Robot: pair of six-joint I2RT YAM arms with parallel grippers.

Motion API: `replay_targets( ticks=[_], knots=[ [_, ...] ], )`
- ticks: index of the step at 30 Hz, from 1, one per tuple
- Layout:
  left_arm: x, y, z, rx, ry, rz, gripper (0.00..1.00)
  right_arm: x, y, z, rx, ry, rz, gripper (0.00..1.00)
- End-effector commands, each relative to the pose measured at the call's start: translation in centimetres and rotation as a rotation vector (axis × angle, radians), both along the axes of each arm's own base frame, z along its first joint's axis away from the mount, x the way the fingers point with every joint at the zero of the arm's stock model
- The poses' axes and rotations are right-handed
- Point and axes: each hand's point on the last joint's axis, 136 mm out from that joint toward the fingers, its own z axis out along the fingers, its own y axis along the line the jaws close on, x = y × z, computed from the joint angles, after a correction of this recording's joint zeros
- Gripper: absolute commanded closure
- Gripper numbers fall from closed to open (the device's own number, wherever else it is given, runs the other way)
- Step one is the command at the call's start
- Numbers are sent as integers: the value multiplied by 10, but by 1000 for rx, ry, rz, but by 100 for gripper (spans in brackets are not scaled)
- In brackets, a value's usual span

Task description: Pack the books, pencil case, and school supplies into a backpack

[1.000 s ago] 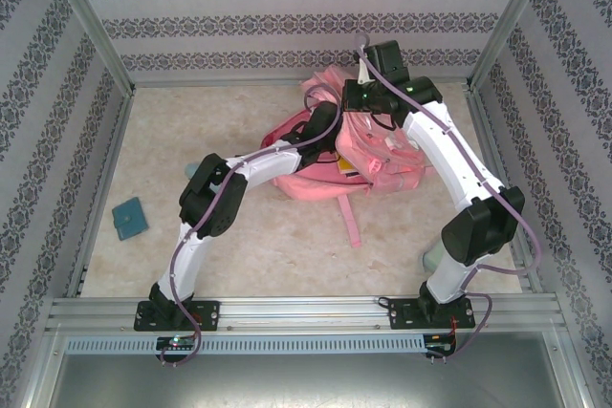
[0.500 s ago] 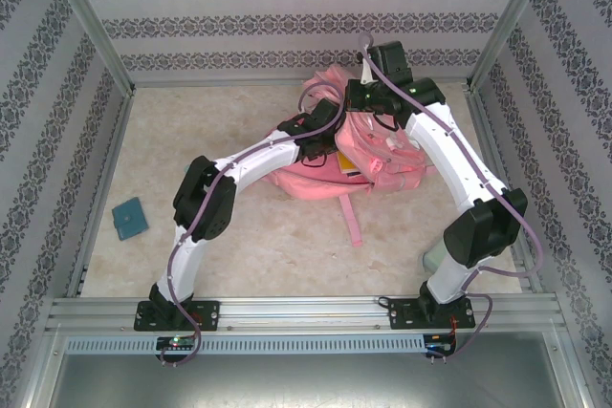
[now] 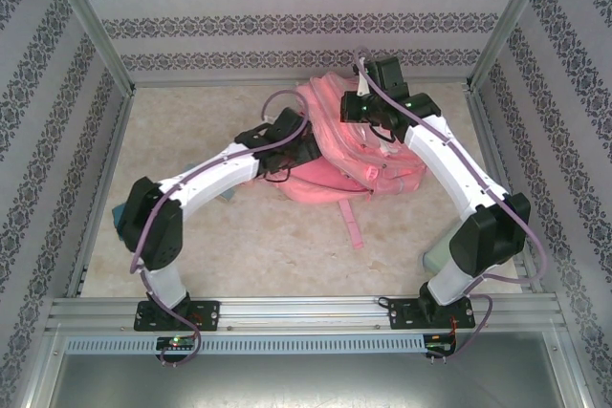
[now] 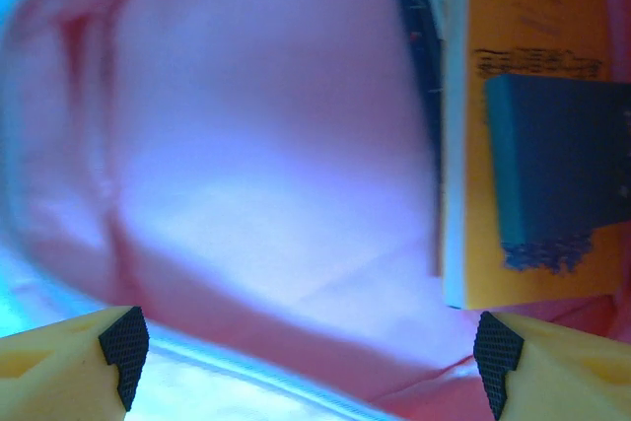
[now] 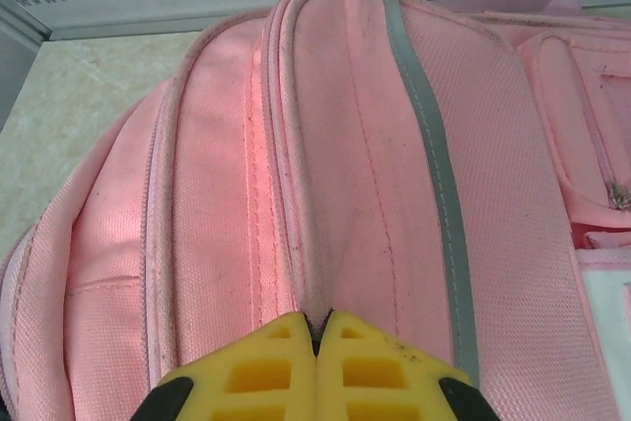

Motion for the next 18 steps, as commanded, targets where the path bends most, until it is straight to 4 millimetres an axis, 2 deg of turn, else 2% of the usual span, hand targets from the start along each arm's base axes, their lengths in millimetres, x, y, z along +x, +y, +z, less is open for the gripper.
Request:
replay_targets(
  ticks=[1,7,13,15,18],
  knots=[
    [-9,35,7,25,-15,49,12,1,-2,14,38,-53,-21,100],
    [-35,80,15,72,-25,90,13,-9,8,-19,10,1,7,100],
    [-53,125,4,102,9,165,13,-18,22,-39,4,35,35,100],
    [-58,137,-1,108,27,189,13,-20,28,-44,1,42,45,100],
    [-63,144,-2,118,28,197,13,-22,33,-52,-5,58,50,100]
  ],
)
